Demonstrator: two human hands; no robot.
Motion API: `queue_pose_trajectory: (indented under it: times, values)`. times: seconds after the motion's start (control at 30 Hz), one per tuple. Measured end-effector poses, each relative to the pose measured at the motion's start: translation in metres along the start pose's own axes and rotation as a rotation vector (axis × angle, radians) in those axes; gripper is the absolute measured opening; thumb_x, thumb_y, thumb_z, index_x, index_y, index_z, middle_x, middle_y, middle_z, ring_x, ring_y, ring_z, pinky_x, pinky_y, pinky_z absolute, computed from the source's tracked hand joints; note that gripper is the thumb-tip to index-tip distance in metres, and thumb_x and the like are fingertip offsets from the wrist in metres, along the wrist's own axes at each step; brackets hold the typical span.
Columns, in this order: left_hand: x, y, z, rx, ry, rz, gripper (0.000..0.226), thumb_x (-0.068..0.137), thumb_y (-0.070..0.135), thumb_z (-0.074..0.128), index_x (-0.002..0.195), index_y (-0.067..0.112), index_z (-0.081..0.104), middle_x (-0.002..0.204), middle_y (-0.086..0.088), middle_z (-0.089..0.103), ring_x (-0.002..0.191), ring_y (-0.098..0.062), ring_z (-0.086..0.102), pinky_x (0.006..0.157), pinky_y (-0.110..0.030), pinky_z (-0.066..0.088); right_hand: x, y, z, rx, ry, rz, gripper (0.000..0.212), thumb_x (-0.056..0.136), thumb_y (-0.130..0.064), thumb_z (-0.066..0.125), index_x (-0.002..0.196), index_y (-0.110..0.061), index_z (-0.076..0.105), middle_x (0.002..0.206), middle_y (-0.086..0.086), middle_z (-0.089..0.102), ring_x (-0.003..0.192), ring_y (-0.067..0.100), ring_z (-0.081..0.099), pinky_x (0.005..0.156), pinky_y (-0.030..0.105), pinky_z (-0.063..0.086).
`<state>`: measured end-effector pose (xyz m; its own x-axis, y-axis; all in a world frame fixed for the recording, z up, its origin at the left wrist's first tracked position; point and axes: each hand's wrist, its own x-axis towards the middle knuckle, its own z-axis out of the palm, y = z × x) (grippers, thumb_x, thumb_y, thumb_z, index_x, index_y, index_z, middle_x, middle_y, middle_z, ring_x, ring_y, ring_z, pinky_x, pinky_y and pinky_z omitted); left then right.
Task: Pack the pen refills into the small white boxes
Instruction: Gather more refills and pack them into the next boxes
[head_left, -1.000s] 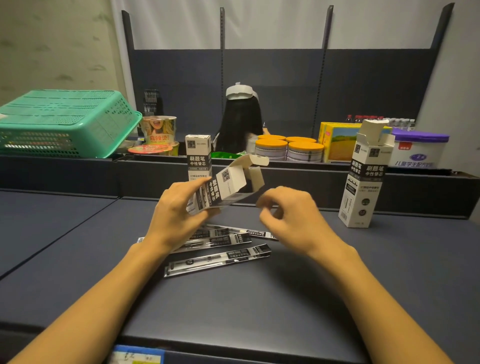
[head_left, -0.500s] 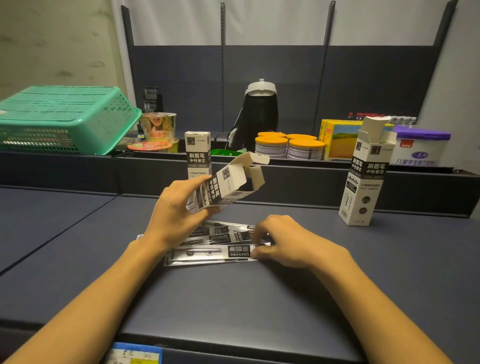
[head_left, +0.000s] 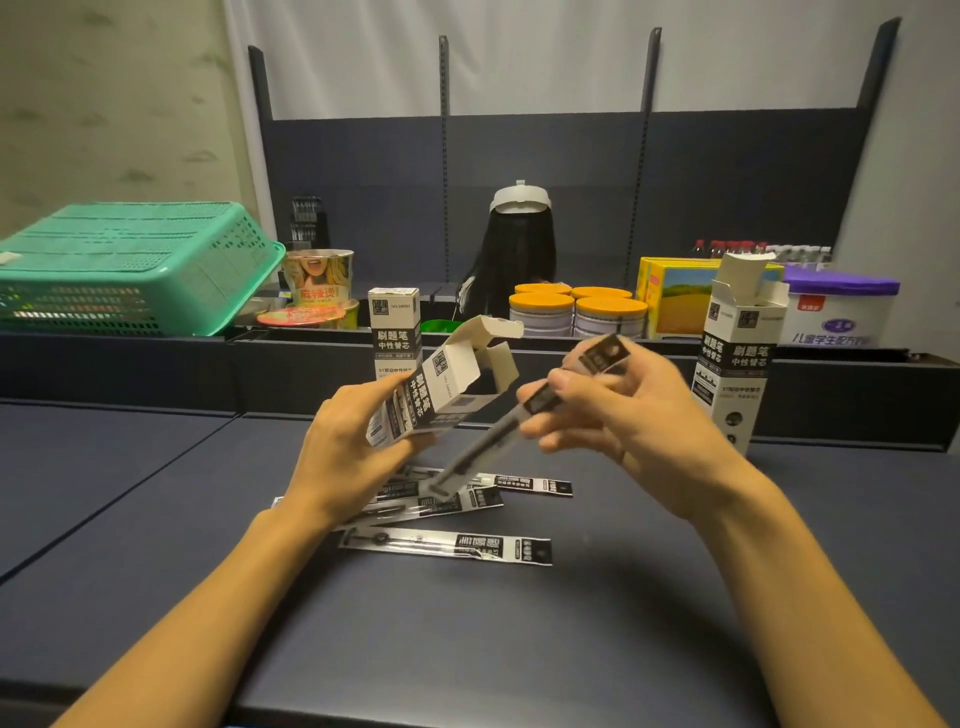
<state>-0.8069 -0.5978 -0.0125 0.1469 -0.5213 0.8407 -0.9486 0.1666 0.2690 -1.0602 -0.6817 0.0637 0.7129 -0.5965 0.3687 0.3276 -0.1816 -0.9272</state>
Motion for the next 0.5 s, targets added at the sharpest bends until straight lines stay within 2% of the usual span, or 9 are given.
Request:
queue_pose_trajectory:
  times: [0.1, 0.3, 0.43, 0.5]
  values:
    - [0.000, -0.001, 0.001, 0.004, 0.008, -0.017, 0.067, 0.072, 0.040, 0.072, 0.131, 0.015, 0.053, 0.119, -0.004, 0.063, 0.104, -0.014, 0.056, 0.083, -0.043, 0.054, -0.003, -0.008, -0.006, 0.057, 0.129, -0.111, 0.038, 0.069, -0.013, 0.069, 0.105, -0.005, 0.057, 0.091, 0.019, 0.073, 0.078, 0.031, 0.072, 0.065, 0.029, 0.059]
    - [-0.001, 0.000, 0.001, -0.023, 0.032, -0.014, 0.068, 0.074, 0.050, 0.065, 0.133, 0.019, 0.051, 0.116, 0.011, 0.054, 0.102, -0.007, 0.052, 0.083, -0.035, 0.050, -0.002, -0.013, -0.015, 0.177, 0.310, -0.343, 0.013, 0.074, -0.015, 0.067, 0.086, -0.009, 0.070, 0.082, 0.007, 0.074, 0.073, 0.019, 0.072, 0.066, 0.025, 0.058]
    - [-0.001, -0.001, 0.002, -0.011, 0.034, -0.021, 0.067, 0.072, 0.039, 0.071, 0.132, 0.017, 0.051, 0.117, 0.003, 0.060, 0.103, -0.008, 0.052, 0.083, -0.042, 0.053, 0.000, -0.008, -0.014, 0.132, 0.325, -0.380, 0.019, 0.077, -0.014, 0.066, 0.093, -0.005, 0.067, 0.087, 0.008, 0.074, 0.078, 0.023, 0.073, 0.070, 0.028, 0.058]
    - [-0.001, 0.000, 0.003, -0.018, 0.030, -0.013, 0.069, 0.072, 0.045, 0.071, 0.132, 0.019, 0.050, 0.118, 0.004, 0.059, 0.103, -0.008, 0.053, 0.083, -0.041, 0.053, 0.001, -0.005, -0.011, 0.074, 0.302, -0.404, 0.020, 0.078, -0.013, 0.066, 0.095, -0.003, 0.066, 0.092, 0.011, 0.073, 0.082, 0.026, 0.073, 0.071, 0.029, 0.058]
